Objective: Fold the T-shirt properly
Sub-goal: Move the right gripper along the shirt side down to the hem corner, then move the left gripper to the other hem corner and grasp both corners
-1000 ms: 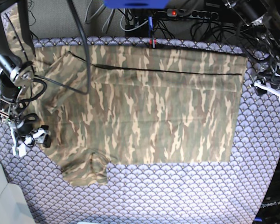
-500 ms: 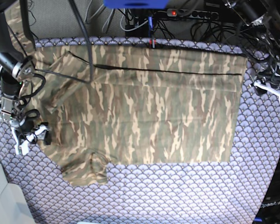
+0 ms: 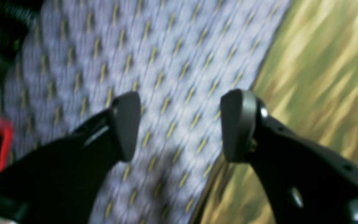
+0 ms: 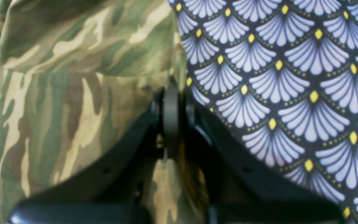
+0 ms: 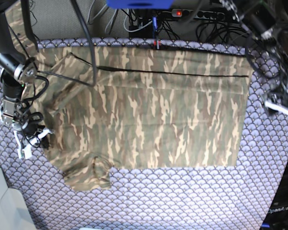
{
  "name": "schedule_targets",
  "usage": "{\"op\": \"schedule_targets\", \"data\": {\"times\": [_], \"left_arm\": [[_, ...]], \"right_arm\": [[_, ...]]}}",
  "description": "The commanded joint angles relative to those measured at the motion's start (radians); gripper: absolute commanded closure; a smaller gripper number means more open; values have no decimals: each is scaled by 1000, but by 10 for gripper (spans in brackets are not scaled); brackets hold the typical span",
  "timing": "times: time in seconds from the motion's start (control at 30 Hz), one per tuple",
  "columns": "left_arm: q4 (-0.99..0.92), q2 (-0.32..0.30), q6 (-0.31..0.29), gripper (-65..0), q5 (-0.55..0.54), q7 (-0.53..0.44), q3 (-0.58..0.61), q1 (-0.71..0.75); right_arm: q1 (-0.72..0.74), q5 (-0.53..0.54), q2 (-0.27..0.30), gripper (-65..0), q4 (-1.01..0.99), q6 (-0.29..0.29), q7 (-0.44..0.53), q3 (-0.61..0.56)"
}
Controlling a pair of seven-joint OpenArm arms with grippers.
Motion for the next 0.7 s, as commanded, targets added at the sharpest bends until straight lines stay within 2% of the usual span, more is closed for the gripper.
{"op": "schedule_targets", "data": {"times": [0.0, 0.17, 0.27, 0.37, 0.5, 0.53, 0.6, 0.67], "left_arm": [[11, -18, -3, -400, -3, -18, 1, -34], [-109, -28, 0, -405, 0, -38, 4, -207], [-236, -37, 3, -455, 0, -127, 30, -275], [-354, -67, 7, -524, 0, -242, 126, -309], [-471, -84, 8, -545, 5, -369, 268, -341], [-511, -92, 16, -545, 15, -398, 296, -356], [-603, -93, 79, -545, 57, -446, 348, -396], [-696, -93, 114, -545, 95, -500, 382, -433]], "right_arm": [[23, -4, 6, -1, 9, 0, -9, 0], [22, -4, 6, 0, 9, 0, -11, 0], [22, -4, 6, 0, 9, 0, -17, 0], [22, -4, 6, 0, 9, 0, -17, 0], [22, -4, 6, 0, 9, 0, -18, 0], [22, -4, 6, 0, 9, 0, -18, -2], [22, -4, 6, 0, 9, 0, -18, -2], [22, -4, 8, 0, 9, 0, -18, -2]]}}
